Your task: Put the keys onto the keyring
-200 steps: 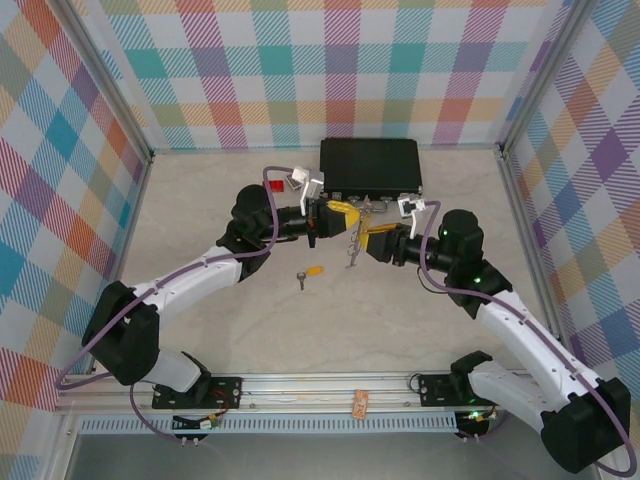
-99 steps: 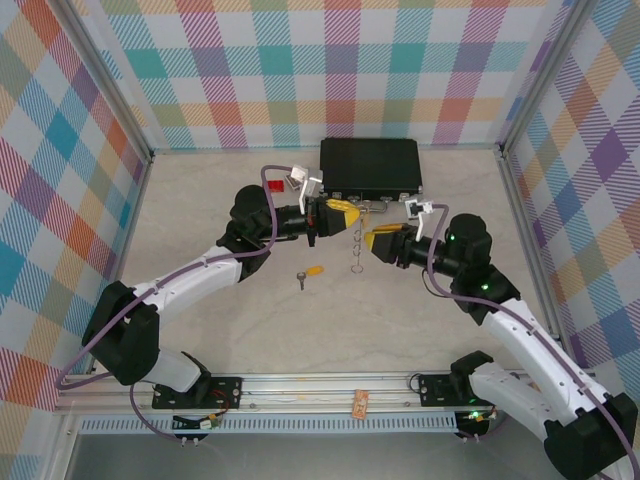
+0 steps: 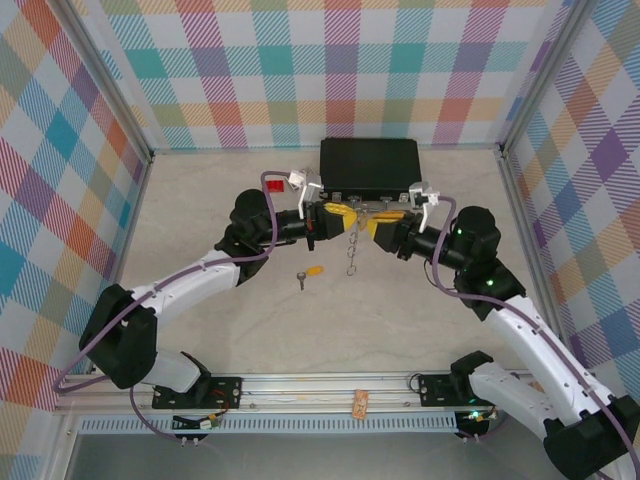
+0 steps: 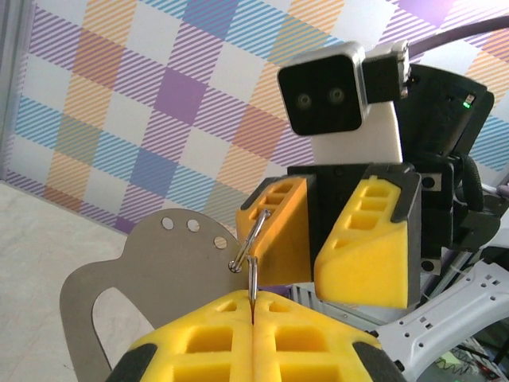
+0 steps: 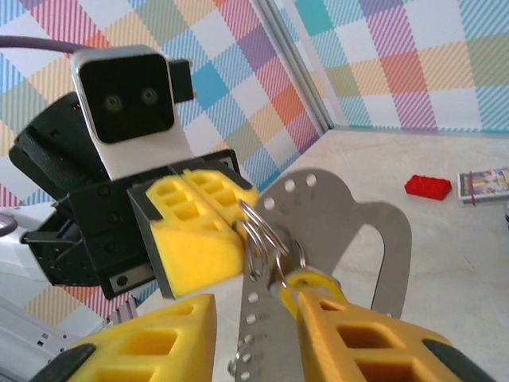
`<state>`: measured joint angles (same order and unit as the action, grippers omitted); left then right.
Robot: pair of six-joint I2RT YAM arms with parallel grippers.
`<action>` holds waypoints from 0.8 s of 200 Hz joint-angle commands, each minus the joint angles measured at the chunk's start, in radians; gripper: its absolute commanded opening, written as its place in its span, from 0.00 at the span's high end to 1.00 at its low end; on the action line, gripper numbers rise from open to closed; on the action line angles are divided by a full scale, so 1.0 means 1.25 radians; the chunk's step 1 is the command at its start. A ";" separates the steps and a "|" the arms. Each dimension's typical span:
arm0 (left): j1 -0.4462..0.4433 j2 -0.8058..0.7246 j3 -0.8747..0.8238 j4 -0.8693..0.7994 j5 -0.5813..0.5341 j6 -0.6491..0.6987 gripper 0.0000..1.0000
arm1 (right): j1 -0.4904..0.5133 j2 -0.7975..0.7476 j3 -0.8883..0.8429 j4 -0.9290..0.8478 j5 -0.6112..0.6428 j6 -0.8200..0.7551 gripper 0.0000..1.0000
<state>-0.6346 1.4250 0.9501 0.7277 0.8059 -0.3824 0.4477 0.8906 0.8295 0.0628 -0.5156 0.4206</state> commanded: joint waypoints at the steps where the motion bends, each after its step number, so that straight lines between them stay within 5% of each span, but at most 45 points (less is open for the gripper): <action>1: -0.003 -0.034 -0.006 0.009 -0.001 0.029 1.00 | 0.005 0.033 0.046 0.044 -0.051 -0.004 0.71; 160: -0.002 -0.077 -0.031 -0.037 -0.052 0.072 1.00 | 0.000 0.068 0.050 0.078 -0.097 0.085 0.64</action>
<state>-0.6342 1.3552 0.9241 0.6567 0.7643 -0.3172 0.4477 1.0149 0.8944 0.1127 -0.6151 0.4988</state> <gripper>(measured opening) 0.049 0.360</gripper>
